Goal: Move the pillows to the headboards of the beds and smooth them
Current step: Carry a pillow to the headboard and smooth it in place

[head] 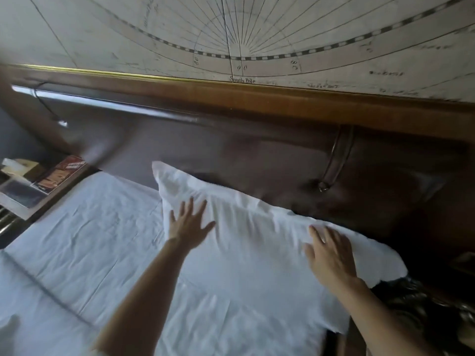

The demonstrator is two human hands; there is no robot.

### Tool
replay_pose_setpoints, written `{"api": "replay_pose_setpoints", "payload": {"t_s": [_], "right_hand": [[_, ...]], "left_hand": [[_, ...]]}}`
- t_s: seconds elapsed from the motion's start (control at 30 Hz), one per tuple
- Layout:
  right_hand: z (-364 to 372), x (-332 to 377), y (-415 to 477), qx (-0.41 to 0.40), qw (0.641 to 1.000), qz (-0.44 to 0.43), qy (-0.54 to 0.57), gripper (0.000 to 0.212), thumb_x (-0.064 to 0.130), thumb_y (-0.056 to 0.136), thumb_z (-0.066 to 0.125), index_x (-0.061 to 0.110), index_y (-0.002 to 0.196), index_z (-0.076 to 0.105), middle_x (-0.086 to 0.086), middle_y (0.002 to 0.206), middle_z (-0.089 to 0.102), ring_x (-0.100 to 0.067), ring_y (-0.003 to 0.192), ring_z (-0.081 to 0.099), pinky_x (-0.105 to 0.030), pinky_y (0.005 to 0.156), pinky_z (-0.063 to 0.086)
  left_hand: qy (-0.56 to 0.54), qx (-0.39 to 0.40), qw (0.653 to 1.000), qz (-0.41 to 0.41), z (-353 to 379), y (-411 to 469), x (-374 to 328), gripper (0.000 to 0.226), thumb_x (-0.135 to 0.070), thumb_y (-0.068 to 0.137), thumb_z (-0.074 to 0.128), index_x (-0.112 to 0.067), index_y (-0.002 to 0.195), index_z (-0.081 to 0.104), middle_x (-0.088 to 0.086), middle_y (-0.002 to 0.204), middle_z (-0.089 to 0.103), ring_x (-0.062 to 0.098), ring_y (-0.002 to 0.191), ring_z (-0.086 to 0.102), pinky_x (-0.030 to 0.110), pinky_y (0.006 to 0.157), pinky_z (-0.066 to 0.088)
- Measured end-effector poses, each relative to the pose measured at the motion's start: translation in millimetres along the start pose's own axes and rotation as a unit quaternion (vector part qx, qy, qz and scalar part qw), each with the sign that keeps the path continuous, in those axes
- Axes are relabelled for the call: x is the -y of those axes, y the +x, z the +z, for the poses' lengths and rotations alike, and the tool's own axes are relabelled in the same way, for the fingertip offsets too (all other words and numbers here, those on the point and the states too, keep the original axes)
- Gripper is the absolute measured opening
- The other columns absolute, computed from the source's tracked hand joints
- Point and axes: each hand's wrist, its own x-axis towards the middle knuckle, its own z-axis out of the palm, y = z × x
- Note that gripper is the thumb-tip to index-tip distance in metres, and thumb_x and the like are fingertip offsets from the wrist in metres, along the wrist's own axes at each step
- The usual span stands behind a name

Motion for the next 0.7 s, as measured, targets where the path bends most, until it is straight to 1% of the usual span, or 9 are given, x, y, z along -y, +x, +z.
{"api": "replay_pose_setpoints", "payload": {"t_s": [0.07, 0.13, 0.23, 0.33, 0.43, 0.5, 0.6, 0.63, 0.7], "right_hand": [[8, 5, 6, 0.002, 1.0, -0.013, -0.007, 0.057, 0.045, 0.091, 0.043, 0.006, 0.126, 0.066, -0.021, 0.108, 0.065, -0.043, 0.099, 0.062, -0.054, 0.085, 0.048], [11, 5, 10, -0.011, 1.0, -0.017, -0.012, 0.059, 0.049, 0.091, 0.045, 0.006, 0.126, 0.066, -0.021, 0.106, 0.064, -0.043, 0.097, 0.061, -0.054, 0.084, 0.045], [19, -4, 10, -0.042, 0.998, -0.031, -0.019, 0.058, 0.052, 0.095, 0.05, 0.006, 0.126, 0.066, -0.02, 0.111, 0.062, -0.042, 0.098, 0.061, -0.056, 0.086, 0.045], [25, -12, 7, -0.065, 0.997, -0.029, -0.025, 0.062, 0.056, 0.095, 0.052, 0.009, 0.133, 0.065, -0.022, 0.118, 0.059, -0.043, 0.101, 0.056, -0.059, 0.091, 0.044], [26, -15, 8, -0.061, 0.998, 0.015, -0.014, 0.068, 0.063, 0.089, 0.057, 0.012, 0.134, 0.065, -0.023, 0.106, 0.058, -0.045, 0.091, 0.054, -0.055, 0.083, 0.043], [26, -18, 10, -0.038, 0.999, 0.03, -0.013, 0.074, 0.069, 0.088, 0.051, 0.011, 0.132, 0.065, -0.02, 0.096, 0.058, -0.043, 0.083, 0.055, -0.049, 0.074, 0.044], [27, -21, 7, -0.01, 1.0, 0.007, -0.01, 0.074, 0.07, 0.091, 0.041, 0.006, 0.116, 0.068, -0.019, 0.084, 0.06, -0.039, 0.074, 0.056, -0.044, 0.066, 0.044], [26, -20, 4, -0.01, 1.0, -0.003, -0.006, 0.071, 0.07, 0.093, 0.037, 0.007, 0.104, 0.067, -0.016, 0.078, 0.059, -0.037, 0.07, 0.056, -0.042, 0.063, 0.043], [22, -16, -3, -0.025, 0.999, -0.017, 0.01, 0.063, 0.066, 0.099, 0.028, 0.012, 0.078, 0.053, -0.01, 0.064, 0.053, -0.033, 0.06, 0.053, -0.04, 0.058, 0.041]], "left_hand": [[-0.015, 0.039, 0.999, 0.027, 13, 15, -15, 0.074, -0.068, 0.099, 0.036, -0.042, 0.162, 0.007, 0.003, 0.172, -0.006, 0.029, 0.158, -0.001, 0.06, 0.123, 0.009], [-0.028, 0.055, 0.998, 0.031, 22, 30, -24, 0.07, -0.068, 0.1, 0.034, -0.045, 0.161, 0.008, 0.002, 0.172, -0.005, 0.03, 0.158, -0.002, 0.061, 0.121, 0.011], [-0.03, 0.052, 0.998, 0.025, 32, 56, -23, 0.065, -0.068, 0.1, 0.031, -0.049, 0.159, 0.01, -0.003, 0.172, -0.002, 0.03, 0.158, -0.001, 0.064, 0.119, 0.012], [-0.046, 0.047, 0.997, 0.029, 45, 76, -11, 0.067, -0.077, 0.094, 0.028, -0.053, 0.155, 0.014, -0.009, 0.171, 0.006, 0.026, 0.157, 0.005, 0.068, 0.115, 0.015], [-0.055, 0.024, 0.998, 0.032, 61, 85, 0, 0.078, -0.087, 0.083, 0.018, -0.05, 0.152, 0.017, -0.016, 0.164, 0.022, 0.02, 0.154, 0.017, 0.067, 0.109, 0.023], [-0.055, 0.003, 0.998, 0.026, 68, 90, 2, 0.081, -0.089, 0.083, 0.018, -0.048, 0.152, 0.02, -0.019, 0.161, 0.024, 0.015, 0.152, 0.019, 0.065, 0.109, 0.022], [-0.049, -0.012, 0.998, 0.024, 69, 91, 5, 0.076, -0.089, 0.084, 0.02, -0.052, 0.15, 0.021, -0.019, 0.162, 0.022, 0.013, 0.152, 0.016, 0.062, 0.108, 0.021], [-0.044, -0.01, 0.999, 0.018, 68, 92, 9, 0.075, -0.088, 0.085, 0.02, -0.053, 0.151, 0.02, -0.016, 0.165, 0.018, 0.015, 0.153, 0.013, 0.061, 0.108, 0.02], [-0.047, 0.009, 0.999, -0.021, 65, 96, 20, 0.071, -0.085, 0.088, 0.023, -0.056, 0.153, 0.016, -0.01, 0.17, 0.005, 0.02, 0.157, 0.0, 0.067, 0.113, 0.012]]}}
